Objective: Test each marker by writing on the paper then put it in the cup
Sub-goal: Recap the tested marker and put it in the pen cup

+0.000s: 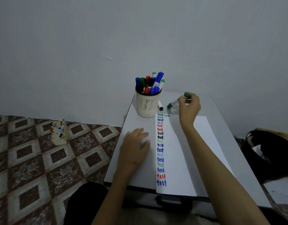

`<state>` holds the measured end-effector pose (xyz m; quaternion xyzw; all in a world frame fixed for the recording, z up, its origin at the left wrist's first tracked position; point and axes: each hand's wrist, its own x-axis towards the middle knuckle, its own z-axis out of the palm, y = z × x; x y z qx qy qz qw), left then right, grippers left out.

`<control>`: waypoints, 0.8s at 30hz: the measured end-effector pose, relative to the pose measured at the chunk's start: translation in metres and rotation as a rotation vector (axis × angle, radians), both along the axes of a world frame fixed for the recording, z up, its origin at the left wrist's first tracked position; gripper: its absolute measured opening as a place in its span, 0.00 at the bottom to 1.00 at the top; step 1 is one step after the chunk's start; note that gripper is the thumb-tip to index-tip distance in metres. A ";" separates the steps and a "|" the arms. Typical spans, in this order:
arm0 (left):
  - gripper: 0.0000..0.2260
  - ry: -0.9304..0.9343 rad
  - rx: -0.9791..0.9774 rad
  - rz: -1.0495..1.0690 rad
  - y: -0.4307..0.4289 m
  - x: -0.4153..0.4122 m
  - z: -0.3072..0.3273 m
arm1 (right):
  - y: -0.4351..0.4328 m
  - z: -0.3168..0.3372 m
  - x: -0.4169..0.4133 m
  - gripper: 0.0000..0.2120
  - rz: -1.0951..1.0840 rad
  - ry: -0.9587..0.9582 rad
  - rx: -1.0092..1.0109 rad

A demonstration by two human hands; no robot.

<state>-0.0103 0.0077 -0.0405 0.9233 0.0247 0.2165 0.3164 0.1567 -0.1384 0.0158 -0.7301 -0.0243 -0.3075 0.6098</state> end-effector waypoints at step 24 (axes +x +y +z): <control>0.19 -0.128 -0.258 -0.219 -0.009 -0.013 0.017 | 0.019 0.000 -0.134 0.12 0.816 0.309 0.164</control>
